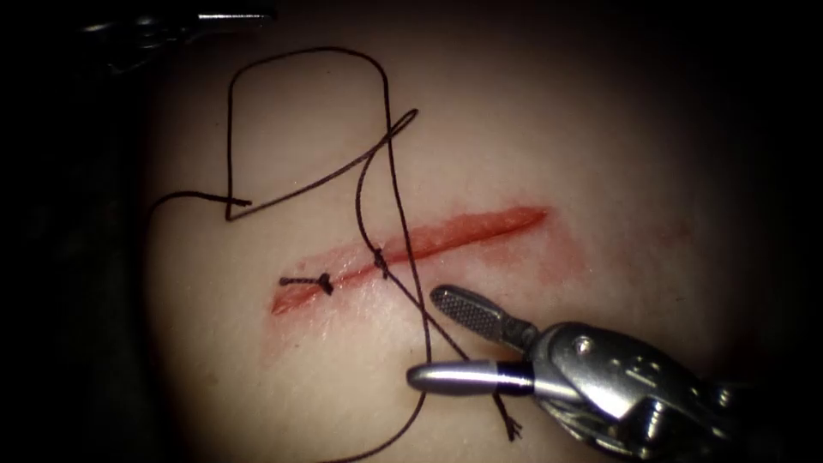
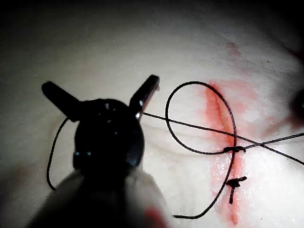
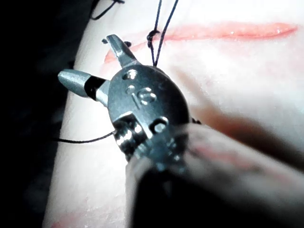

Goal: Wound Closure

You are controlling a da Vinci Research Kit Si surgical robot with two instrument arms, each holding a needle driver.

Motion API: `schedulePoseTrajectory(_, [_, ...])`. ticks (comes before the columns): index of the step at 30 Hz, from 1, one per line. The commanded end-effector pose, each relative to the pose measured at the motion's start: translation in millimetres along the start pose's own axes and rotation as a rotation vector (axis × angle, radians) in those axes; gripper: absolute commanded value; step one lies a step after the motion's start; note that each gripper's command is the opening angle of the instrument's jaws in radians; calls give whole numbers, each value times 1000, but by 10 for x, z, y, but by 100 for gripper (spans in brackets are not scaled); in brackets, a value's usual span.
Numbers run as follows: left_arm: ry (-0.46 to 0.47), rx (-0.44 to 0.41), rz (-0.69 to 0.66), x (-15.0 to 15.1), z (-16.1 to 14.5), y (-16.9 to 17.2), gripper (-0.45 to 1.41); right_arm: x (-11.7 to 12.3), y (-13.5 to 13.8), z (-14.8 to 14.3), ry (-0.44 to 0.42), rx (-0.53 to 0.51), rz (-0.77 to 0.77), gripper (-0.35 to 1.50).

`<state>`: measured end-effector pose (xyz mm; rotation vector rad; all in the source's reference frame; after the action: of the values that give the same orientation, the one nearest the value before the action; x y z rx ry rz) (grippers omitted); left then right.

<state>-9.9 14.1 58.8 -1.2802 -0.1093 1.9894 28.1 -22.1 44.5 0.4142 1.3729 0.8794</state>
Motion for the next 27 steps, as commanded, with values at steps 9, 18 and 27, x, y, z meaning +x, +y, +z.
schedulePoseTrajectory(9, [-38, -199, -173, 14, -7, 27, 116, -3, -4, 8, 1, 2, -7, 113])
schedulePoseTrajectory(18, [-147, -401, -507, 12, -54, 108, -3, -8, -4, 7, -2, 8, 0, 113])
schedulePoseTrajectory(27, [-348, -368, -8, 7, -18, 153, 133, -9, -7, 8, -2, 8, 10, 113])
